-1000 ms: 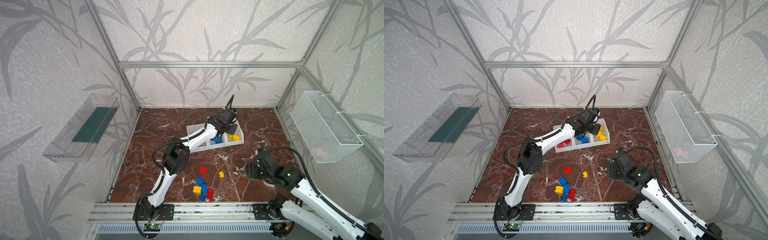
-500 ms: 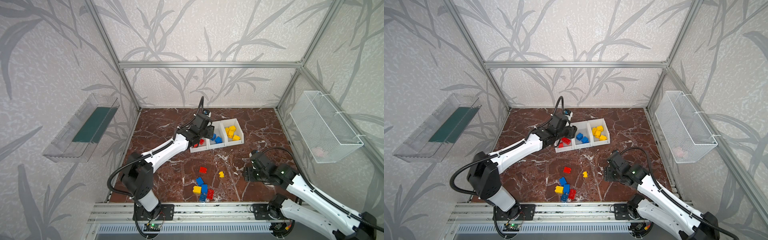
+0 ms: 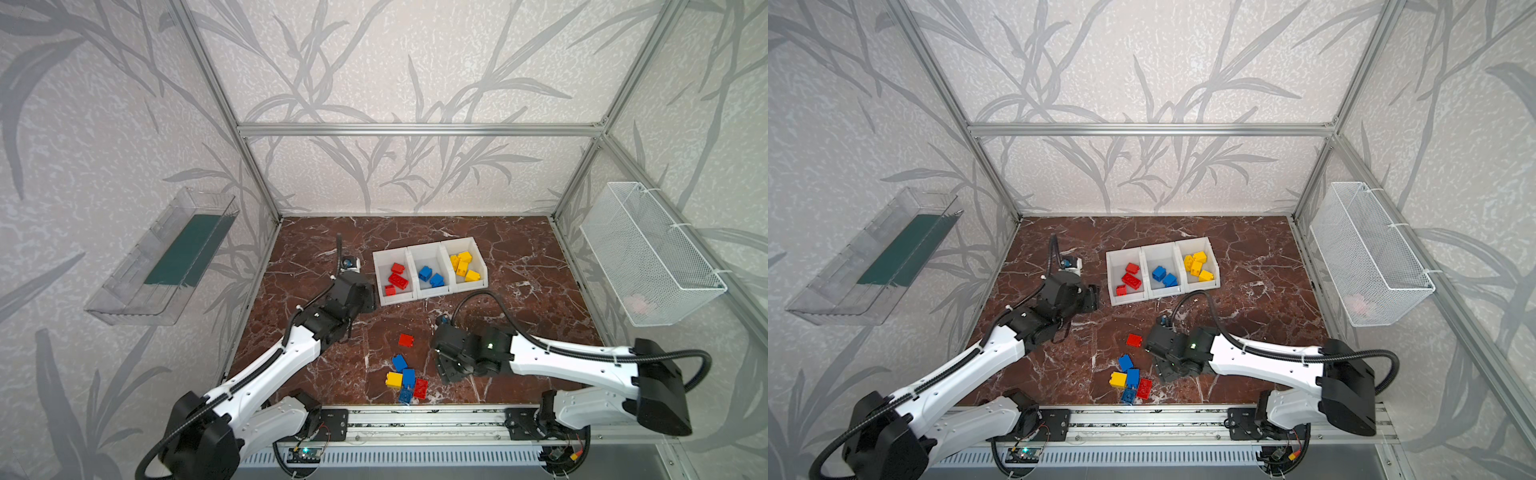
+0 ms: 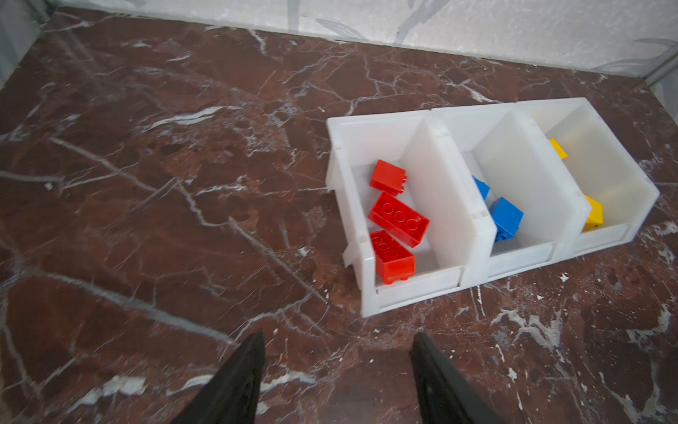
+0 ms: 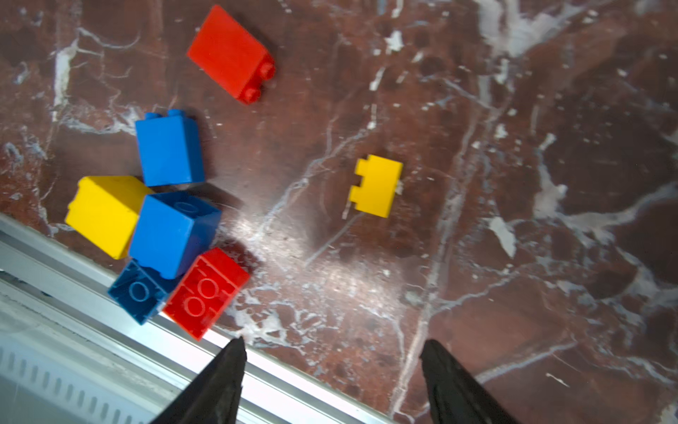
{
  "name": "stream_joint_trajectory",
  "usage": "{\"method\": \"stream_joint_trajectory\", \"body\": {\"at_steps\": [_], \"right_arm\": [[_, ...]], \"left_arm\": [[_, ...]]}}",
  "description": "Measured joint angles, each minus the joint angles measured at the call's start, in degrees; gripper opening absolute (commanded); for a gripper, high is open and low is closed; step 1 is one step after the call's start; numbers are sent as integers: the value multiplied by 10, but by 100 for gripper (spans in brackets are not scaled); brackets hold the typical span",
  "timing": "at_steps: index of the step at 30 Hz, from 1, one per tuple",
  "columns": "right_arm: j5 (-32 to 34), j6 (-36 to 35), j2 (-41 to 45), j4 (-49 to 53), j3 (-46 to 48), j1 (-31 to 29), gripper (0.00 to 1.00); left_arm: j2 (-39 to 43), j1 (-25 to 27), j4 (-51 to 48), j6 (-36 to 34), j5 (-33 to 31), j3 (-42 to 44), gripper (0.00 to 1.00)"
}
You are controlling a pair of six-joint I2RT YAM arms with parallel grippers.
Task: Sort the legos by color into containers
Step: 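Withdraw the left gripper from the bin while the right gripper reaches toward the pile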
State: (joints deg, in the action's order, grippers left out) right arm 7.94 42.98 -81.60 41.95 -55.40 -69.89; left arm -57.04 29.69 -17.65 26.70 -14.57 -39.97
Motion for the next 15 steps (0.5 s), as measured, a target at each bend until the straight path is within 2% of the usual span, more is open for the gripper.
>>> {"method": "stream_joint_trajectory", "body": {"at_steps": [4, 8, 15], "right_arm": [[-4, -5, -98, -15, -83, -38, 76], [-9, -6, -176, -15, -143, -52, 75], [-14, 3, -218, 3, -160, -51, 63]], "left_arm": [[74, -18, -24, 18, -12, 39, 68], [125, -24, -41, 34, -19, 72, 69], [128, -28, -47, 40, -20, 82, 69]]}}
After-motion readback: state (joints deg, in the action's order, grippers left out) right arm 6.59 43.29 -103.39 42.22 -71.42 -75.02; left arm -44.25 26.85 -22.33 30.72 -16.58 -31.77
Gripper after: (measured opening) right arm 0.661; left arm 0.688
